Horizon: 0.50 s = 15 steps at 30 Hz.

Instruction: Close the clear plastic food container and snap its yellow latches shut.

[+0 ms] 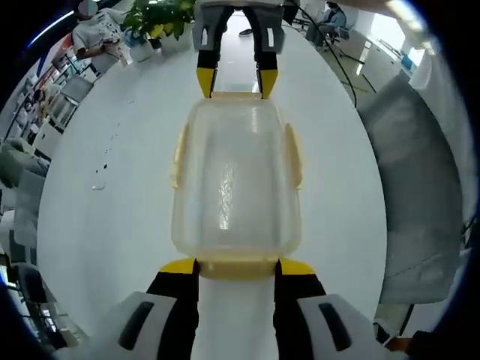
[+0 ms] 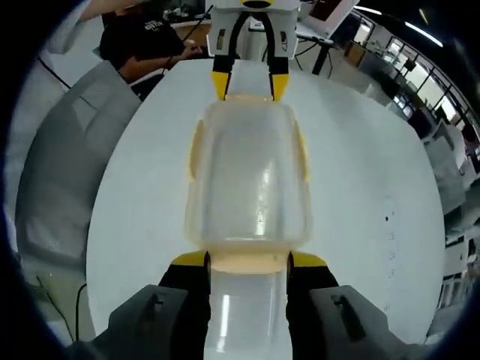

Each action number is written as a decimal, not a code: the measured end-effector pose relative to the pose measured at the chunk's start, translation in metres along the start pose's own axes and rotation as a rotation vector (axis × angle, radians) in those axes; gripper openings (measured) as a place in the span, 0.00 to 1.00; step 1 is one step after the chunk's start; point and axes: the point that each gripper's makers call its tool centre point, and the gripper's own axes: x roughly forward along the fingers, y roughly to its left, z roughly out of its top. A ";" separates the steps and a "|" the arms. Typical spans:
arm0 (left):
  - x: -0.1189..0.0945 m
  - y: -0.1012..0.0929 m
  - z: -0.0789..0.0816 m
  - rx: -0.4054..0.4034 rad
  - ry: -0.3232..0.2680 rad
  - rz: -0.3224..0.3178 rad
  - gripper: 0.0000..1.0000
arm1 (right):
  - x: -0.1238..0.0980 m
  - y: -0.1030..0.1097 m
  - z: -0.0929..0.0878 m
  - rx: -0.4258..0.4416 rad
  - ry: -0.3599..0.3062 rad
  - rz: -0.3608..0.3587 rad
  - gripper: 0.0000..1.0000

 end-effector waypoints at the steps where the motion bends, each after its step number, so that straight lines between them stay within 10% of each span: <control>1: 0.001 0.000 0.005 -0.001 -0.003 -0.001 0.32 | -0.003 0.000 -0.004 -0.001 0.000 -0.002 0.35; 15: 0.029 -0.003 0.073 -0.011 -0.010 -0.026 0.33 | -0.038 0.003 -0.070 0.008 0.028 0.001 0.35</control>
